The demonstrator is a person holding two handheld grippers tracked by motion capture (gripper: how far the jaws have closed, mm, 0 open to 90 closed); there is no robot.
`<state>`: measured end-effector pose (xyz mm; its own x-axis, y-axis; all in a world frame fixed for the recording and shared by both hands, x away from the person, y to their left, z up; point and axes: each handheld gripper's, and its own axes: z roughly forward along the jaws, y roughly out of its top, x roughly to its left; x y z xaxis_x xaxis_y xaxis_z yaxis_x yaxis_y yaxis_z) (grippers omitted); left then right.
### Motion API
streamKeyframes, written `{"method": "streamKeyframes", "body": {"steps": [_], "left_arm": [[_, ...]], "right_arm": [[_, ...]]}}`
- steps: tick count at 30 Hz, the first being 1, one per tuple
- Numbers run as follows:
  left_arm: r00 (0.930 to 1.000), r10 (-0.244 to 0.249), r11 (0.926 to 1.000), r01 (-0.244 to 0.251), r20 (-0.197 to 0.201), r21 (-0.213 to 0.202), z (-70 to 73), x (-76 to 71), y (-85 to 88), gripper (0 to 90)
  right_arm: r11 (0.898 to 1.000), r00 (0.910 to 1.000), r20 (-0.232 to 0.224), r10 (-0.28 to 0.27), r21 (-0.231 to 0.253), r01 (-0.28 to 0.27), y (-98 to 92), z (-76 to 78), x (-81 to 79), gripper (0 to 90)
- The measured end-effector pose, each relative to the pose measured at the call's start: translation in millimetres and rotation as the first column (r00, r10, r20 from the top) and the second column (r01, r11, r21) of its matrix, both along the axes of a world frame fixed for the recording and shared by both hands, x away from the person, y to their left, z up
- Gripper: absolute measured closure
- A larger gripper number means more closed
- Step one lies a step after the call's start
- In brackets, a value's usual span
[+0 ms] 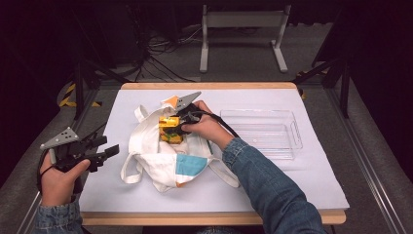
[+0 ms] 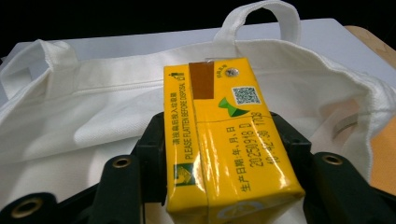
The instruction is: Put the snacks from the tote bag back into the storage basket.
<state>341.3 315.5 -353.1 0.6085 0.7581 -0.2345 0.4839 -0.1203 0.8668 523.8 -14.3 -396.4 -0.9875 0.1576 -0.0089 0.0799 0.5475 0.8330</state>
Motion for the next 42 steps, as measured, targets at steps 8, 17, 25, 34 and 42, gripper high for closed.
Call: {"method": "streamKeyframes", "body": {"steps": [8,17,25,34,42], "left_arm": [[1.0000,0.001,1.0000,-0.001,0.000,-0.002,-0.1,0.1,-0.1,32.1],[1.0000,0.000,1.0000,0.000,0.000,-0.001,0.0,0.1,0.1,32.1],[1.0000,0.001,1.0000,-0.001,0.002,-0.002,0.1,0.0,-0.7,32.0],[1.0000,-0.002,1.0000,0.002,0.002,0.001,0.0,0.3,-0.9,32.0],[1.0000,0.006,1.0000,-0.006,-0.001,0.002,-0.1,0.4,-1.2,30.2]], "right_arm": [[1.000,0.9999,0.011,-0.007,0.000,0.007,-0.1,1.9,-2.3,51.5],[0.998,1.0000,-0.001,-0.004,0.060,0.005,-4.8,11.4,-3.1,51.6],[0.994,0.9999,0.015,0.005,0.114,-0.007,-11.3,29.9,-9.2,51.6],[0.983,0.9997,0.023,0.010,0.182,-0.014,-23.3,48.3,-13.4,51.6],[0.980,0.9988,0.047,0.015,0.197,-0.024,-35.8,66.5,-19.2,51.6]]}}
